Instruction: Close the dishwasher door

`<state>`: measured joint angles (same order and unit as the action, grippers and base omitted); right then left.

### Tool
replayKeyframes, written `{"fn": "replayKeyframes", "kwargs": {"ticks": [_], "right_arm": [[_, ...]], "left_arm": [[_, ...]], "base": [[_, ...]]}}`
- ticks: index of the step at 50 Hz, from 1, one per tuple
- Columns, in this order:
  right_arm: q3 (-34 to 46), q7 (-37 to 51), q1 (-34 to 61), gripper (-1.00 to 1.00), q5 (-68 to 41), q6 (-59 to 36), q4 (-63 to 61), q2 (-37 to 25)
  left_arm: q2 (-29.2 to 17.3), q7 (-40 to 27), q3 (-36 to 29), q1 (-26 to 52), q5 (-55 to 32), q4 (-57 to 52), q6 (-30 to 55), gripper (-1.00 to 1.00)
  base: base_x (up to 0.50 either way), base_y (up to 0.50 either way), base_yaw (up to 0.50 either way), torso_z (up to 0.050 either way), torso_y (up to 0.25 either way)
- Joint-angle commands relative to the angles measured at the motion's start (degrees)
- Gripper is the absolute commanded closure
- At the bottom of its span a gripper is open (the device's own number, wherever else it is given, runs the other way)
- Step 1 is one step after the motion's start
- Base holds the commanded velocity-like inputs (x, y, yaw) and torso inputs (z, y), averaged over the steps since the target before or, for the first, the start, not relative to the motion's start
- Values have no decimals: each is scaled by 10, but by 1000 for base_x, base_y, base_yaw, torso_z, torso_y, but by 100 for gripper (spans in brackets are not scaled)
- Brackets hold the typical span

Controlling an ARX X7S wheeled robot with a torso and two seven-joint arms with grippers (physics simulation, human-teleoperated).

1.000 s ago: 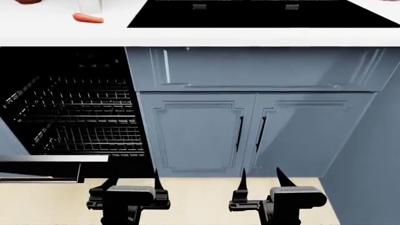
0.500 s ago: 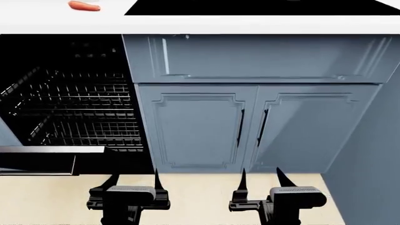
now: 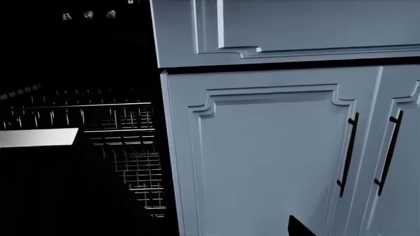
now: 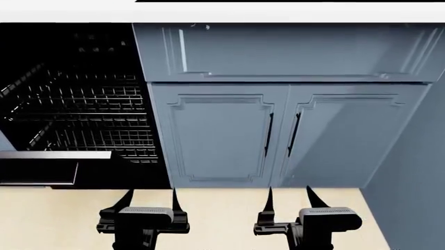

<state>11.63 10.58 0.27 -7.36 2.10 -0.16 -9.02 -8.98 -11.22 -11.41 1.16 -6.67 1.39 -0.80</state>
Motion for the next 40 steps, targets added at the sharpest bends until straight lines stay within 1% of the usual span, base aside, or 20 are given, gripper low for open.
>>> {"fn": "replayKeyframes", "kwargs": {"ticks": [1, 40], "right_arm": [[4, 4, 0, -100, -3, 2, -1, -4], [19, 19, 2, -100, -6, 8, 2, -14]], "left_arm": [[-4, -5, -5, 0, -3, -1, 0, -100], [-13, -19, -19, 3, -8, 1, -4, -100]], "base": [[0, 0, 0, -50, 0], [0, 0, 0, -50, 0]]}}
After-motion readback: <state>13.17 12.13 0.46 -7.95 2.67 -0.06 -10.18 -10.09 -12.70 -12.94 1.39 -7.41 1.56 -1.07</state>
